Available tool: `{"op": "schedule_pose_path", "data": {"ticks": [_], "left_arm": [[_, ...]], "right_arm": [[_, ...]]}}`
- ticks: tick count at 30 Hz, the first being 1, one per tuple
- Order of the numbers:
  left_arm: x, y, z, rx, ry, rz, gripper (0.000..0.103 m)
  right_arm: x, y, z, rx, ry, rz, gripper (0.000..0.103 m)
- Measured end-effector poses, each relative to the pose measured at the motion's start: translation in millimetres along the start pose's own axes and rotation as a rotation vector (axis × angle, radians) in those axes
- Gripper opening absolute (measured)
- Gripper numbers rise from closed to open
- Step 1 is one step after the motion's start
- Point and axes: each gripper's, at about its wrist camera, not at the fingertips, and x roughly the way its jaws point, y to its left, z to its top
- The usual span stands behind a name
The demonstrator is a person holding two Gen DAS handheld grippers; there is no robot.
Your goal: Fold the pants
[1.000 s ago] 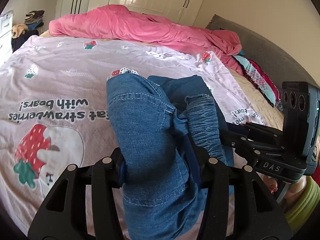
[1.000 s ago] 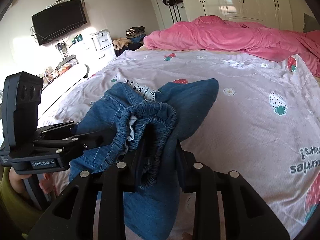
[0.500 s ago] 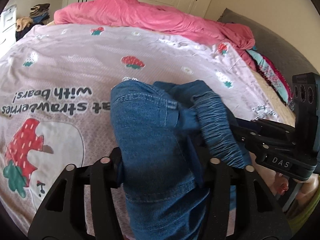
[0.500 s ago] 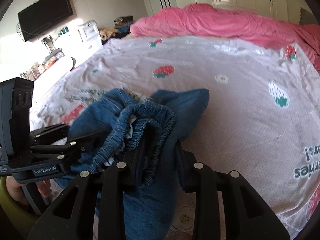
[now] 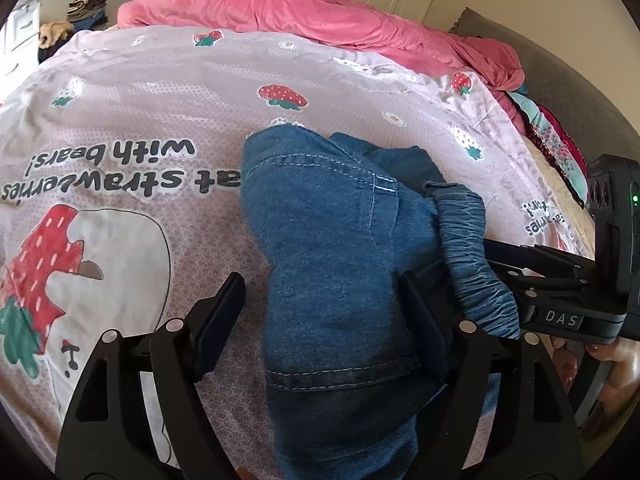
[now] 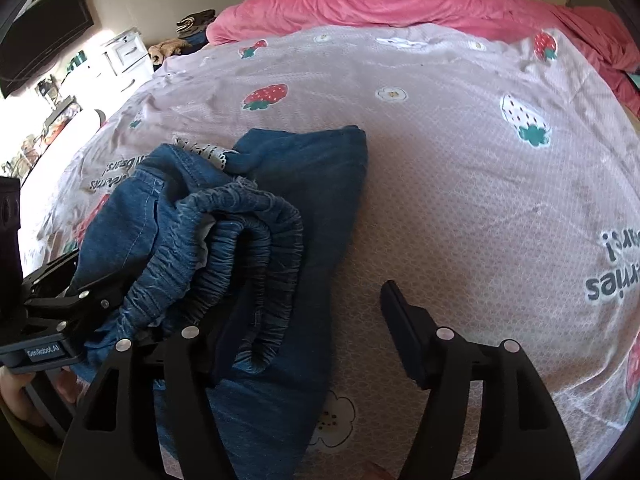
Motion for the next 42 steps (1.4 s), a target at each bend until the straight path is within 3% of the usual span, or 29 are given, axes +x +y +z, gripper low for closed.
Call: {"op": "schedule_pose_path", "data": {"ticks": [2,16,19,24,26,34,42], "left_arm": [[0,1,0,-0.005,-0.001,-0.004,0.072],[-18,-3,-2,-0.004,-0.026,-0.025,0.085],[-23,-3,-2,-0.004,-0.036,-0.027,0.087],[-35,-6,-1,0.006,-0.060,-0.028,0.090],[-42,-7,-1,0.014,-0.075,-0.023,0.093],[-69,-8,-4,0.023,-0.135,0.004,0.093],[-90,-17,-20,0.034,-0.166,0.028,0.093]], "right_arm": [[0,-1,-1,0.000,-0.007,-0.015,0.070],[-24,-7,-6,0.028,-0.065,0.002,0.071],[-32,-7,-7,0.030,-0.092,-0.002,0.089],[-45,-3,-8,0.010,-0.145,-0.007,0.089],[-50,0,-8,-0.003,-0.168,-0.014,0.095],[-77,8,-13,-0.025,-0.272,-0.035,0.096],[-105,11,-27,0.004,-0.345,0.003,0.099]]}}
